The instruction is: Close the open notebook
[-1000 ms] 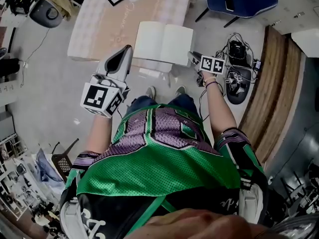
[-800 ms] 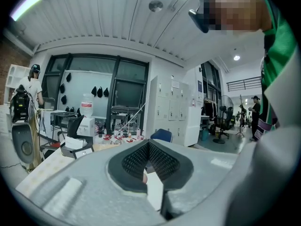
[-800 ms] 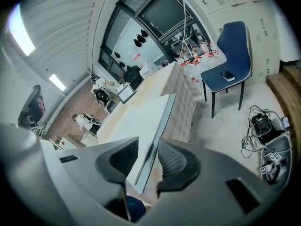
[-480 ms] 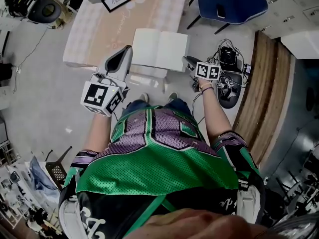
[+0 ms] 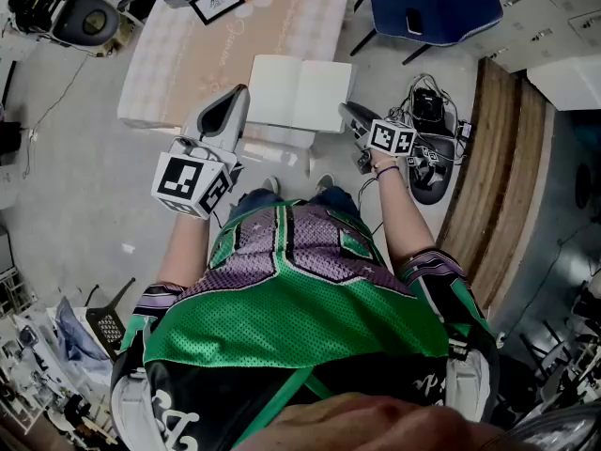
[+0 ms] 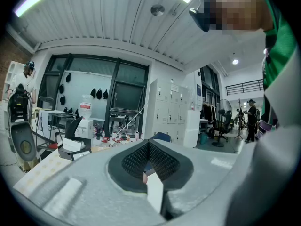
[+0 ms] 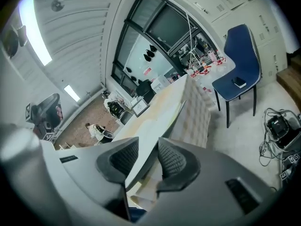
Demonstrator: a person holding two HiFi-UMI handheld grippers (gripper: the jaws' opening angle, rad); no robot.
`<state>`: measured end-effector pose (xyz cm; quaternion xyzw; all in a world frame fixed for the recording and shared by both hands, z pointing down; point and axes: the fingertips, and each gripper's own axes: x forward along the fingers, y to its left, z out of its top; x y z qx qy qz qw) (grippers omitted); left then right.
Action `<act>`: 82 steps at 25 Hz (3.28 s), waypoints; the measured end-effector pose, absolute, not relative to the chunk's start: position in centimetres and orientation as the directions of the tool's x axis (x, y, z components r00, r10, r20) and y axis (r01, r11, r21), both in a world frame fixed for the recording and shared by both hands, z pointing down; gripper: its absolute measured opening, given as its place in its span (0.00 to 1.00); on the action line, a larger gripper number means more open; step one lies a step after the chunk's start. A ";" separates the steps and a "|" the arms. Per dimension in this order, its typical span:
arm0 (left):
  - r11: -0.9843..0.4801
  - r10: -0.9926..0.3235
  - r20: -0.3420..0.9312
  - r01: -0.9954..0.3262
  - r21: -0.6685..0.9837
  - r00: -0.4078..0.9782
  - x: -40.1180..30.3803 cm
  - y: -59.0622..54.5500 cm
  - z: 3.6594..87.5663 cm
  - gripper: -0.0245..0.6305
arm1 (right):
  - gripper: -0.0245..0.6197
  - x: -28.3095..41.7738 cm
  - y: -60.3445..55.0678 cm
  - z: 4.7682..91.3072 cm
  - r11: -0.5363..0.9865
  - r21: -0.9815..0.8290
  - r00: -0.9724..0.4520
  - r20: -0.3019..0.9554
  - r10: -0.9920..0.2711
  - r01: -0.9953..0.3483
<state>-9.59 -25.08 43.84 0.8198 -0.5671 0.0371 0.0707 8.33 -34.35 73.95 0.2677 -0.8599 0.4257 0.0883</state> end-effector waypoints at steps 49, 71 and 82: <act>-0.273 -0.952 0.113 -0.956 0.102 0.284 -20.2 -21.8 44.0 0.06 | 0.22 -7.0 -34.0 67.0 0.680 -0.604 -0.910 0.266 -0.318 -0.414; -0.318 -0.940 0.077 -0.934 0.161 0.333 -25.4 -21.2 44.7 0.06 | 0.22 -12.9 -31.8 66.4 0.707 -0.556 -0.898 0.319 -0.304 -0.437; -0.380 -0.915 0.075 -0.910 0.167 0.396 -24.9 -22.3 44.9 0.06 | 0.22 -11.9 -30.4 64.6 0.691 -0.531 -0.871 0.314 -0.377 -0.491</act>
